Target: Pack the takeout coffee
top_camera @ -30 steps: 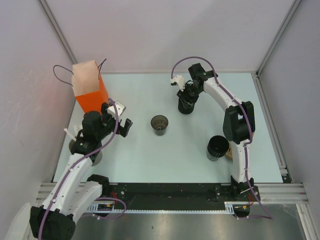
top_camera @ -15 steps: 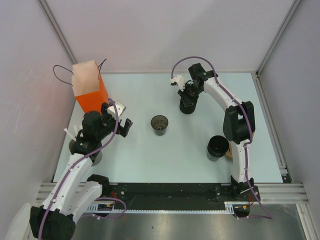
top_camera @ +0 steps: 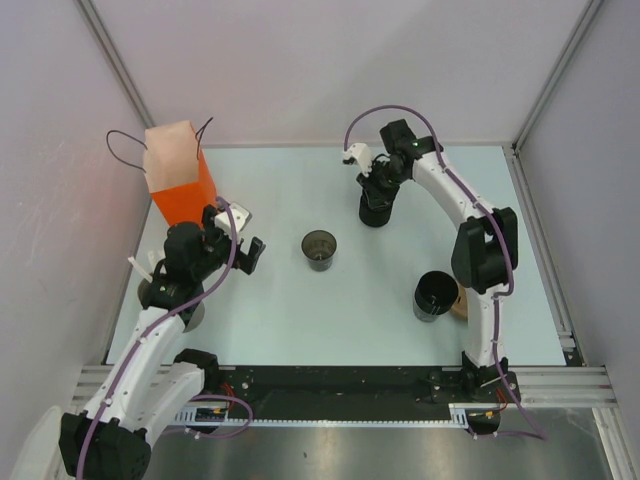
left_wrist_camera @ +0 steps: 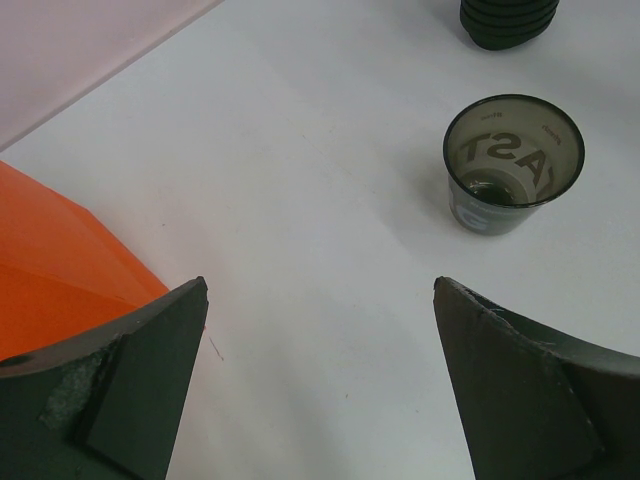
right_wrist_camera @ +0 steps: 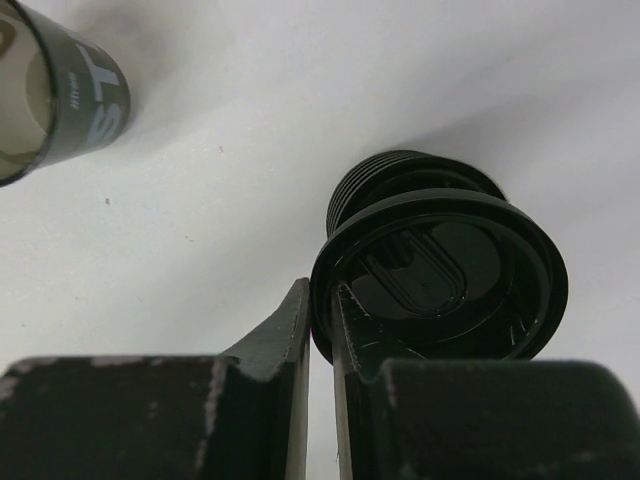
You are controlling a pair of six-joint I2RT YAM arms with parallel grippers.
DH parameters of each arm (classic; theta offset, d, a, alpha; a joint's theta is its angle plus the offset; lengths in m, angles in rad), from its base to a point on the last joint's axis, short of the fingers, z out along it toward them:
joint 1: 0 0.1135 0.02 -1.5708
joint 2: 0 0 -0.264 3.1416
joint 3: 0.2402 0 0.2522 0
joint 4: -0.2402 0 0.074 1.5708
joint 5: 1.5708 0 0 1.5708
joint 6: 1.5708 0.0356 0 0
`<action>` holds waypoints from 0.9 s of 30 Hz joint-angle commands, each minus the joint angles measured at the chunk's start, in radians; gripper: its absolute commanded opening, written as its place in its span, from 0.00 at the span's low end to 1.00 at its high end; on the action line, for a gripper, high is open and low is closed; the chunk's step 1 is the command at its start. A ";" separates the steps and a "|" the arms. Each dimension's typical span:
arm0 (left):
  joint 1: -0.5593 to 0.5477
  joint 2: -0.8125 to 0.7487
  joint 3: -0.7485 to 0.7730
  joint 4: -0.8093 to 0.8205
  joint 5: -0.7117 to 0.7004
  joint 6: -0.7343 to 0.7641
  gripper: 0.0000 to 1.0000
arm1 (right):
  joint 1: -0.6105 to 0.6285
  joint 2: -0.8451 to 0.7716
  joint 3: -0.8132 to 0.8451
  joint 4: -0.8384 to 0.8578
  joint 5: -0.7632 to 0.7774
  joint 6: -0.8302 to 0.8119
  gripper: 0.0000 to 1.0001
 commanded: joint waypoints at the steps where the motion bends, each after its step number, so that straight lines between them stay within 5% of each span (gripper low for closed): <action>1: 0.004 -0.022 -0.007 0.025 0.028 0.018 1.00 | 0.010 -0.114 0.040 -0.001 -0.031 0.031 0.13; 19: 0.002 -0.102 0.012 0.026 0.125 0.126 1.00 | 0.165 -0.394 -0.029 -0.223 -0.329 0.023 0.13; 27: 0.002 -0.046 0.129 -0.119 0.536 0.380 1.00 | 0.305 -0.519 -0.080 -0.505 -0.463 -0.193 0.14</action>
